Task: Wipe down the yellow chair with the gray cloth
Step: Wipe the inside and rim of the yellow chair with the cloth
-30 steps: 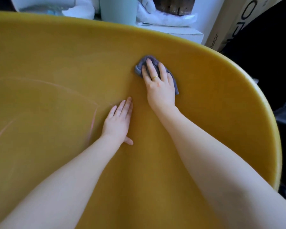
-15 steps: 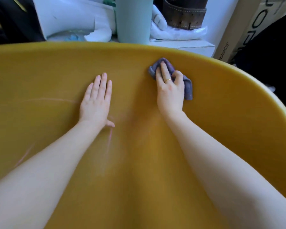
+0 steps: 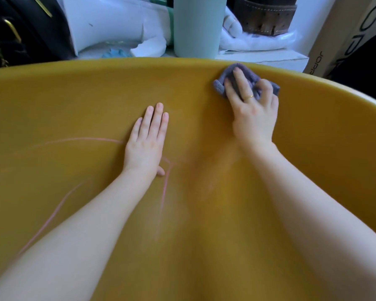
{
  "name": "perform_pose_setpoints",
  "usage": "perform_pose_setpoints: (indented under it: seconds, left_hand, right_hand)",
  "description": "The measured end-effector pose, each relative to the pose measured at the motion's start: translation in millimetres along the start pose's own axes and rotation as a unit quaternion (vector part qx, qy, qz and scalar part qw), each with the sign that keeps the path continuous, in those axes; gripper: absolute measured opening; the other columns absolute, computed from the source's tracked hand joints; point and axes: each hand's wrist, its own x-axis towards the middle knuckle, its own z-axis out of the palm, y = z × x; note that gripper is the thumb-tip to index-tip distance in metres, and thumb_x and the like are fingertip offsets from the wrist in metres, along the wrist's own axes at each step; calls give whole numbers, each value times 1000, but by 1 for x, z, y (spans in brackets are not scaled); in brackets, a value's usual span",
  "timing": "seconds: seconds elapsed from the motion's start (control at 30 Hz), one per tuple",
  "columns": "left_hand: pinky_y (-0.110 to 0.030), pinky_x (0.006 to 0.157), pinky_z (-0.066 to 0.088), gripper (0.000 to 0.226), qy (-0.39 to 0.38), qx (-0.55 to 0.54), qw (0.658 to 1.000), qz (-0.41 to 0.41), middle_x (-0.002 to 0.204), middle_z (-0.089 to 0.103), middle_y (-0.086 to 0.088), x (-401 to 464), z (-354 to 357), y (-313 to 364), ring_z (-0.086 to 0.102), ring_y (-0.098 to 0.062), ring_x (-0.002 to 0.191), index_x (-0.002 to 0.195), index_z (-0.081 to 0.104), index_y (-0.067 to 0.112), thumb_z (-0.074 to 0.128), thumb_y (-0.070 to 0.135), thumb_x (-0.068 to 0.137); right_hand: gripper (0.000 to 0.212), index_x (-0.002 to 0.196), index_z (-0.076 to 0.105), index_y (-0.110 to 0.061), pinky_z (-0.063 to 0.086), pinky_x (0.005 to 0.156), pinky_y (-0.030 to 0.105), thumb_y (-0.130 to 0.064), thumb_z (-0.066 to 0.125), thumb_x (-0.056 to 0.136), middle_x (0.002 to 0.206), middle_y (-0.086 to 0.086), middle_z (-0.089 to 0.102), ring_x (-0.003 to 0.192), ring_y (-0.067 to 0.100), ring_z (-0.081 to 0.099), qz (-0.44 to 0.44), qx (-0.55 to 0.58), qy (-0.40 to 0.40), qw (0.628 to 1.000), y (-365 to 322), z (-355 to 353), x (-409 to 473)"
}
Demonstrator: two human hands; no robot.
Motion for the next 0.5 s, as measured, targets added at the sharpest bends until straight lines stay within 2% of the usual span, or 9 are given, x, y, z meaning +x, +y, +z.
perform_pose_setpoints:
  seconds: [0.1,0.17,0.27,0.33,0.4,0.43,0.5]
  left_hand:
    - [-37,115,-6,140,1,-1,1000,-5,150,-30,-17,0,1,2,-19,-31,142,140,-29,1,72,58,62]
    - [-36,115,-6,139,3,0,1000,-9,152,-28,-16,-2,0,4,-18,-29,143,141,-27,2,74,56,62]
    - [-36,115,-7,139,2,1,1000,-23,152,-27,-15,-3,-2,5,-17,-28,143,141,-27,2,74,55,63]
    - [-37,115,-7,138,-1,12,1000,-27,152,-28,-16,-6,-6,7,-17,-29,143,140,-28,1,73,55,64]
    - [-37,115,-8,136,-7,17,999,-35,151,-29,-17,-6,-9,10,-18,-30,143,140,-29,0,72,54,67]
    - [-37,115,-7,135,-12,18,999,-37,151,-29,-17,-7,-10,11,-18,-30,143,139,-29,0,72,53,68]
    - [-38,115,-7,134,-14,18,999,-41,150,-30,-18,-7,-10,13,-19,-30,143,138,-30,0,72,52,70]
  right_hand:
    - [52,121,61,-18,49,75,34,2,37,80,130,1,57,93,28,34,71,59,-5,996,-27,8,0]
    - [53,122,61,-19,48,74,34,-1,36,79,131,1,57,93,29,34,81,110,-41,990,-53,6,-7]
    - [45,119,63,-21,45,62,33,-6,40,83,129,0,58,97,31,41,-32,144,-83,986,-73,2,-35]
    - [42,115,66,-21,45,59,31,-9,41,84,126,0,61,96,33,51,-188,132,-104,968,-66,-2,-46]
    - [40,111,68,-22,44,59,29,-12,37,89,122,-1,64,92,31,61,-323,94,-84,938,-41,-1,-31]
    - [40,110,68,-23,43,61,29,-12,33,93,121,-2,64,93,30,62,-345,75,-61,934,-26,1,-18]
    - [43,114,65,-25,38,67,34,-10,29,97,124,-4,62,101,30,51,-292,32,-30,955,-1,6,3]
